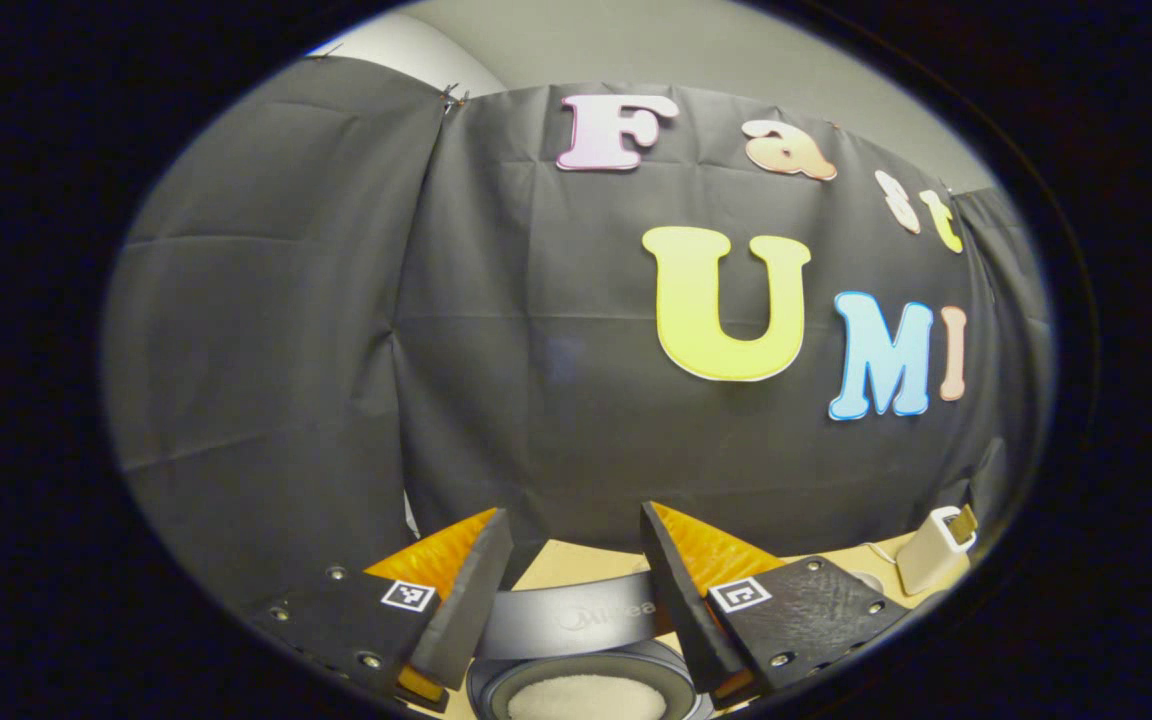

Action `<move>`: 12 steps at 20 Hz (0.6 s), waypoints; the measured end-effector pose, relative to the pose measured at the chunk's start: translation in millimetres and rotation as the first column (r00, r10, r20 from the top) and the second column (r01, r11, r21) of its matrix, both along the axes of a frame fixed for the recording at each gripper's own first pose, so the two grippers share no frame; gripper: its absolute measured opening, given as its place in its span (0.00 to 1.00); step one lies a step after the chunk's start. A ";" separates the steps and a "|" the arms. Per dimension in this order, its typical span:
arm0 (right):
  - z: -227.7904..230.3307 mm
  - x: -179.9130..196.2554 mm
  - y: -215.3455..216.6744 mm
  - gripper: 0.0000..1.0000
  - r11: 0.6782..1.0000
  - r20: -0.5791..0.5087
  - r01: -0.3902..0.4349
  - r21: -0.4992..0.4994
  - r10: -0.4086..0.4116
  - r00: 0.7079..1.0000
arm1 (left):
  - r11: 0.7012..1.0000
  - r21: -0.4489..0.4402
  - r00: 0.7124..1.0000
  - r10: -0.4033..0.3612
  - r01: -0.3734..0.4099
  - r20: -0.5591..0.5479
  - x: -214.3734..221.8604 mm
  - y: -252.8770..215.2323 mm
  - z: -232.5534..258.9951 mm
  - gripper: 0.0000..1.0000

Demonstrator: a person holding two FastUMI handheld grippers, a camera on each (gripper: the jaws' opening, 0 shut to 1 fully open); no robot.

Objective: Close the left gripper, press the button to open the rice cooker; take a wooden spoon from the chopstick holder with the right hand, scoop a spoonful of rice and pour it into the rice cooker, then put the wooden spoon back into the chopstick holder.

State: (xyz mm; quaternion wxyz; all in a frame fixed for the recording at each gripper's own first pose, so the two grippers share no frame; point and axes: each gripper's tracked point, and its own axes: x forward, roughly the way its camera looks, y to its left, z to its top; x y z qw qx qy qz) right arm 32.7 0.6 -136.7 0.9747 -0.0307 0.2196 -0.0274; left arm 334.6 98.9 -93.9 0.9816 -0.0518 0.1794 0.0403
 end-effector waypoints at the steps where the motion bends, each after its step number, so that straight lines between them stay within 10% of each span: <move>1: -1.1 -1.2 -0.9 0.98 1.000 -0.002 -0.003 0.006 0.003 1.000 | 1.000 0.004 1.000 -0.002 0.002 0.001 -3.8 -1.1 -0.5 0.82; 12: -8.7 -7.6 -12.9 0.98 0.999 -0.014 -0.038 0.032 0.038 0.999 | 1.000 0.005 1.000 -0.004 0.004 -0.016 -74.7 -26.2 -10.6 0.87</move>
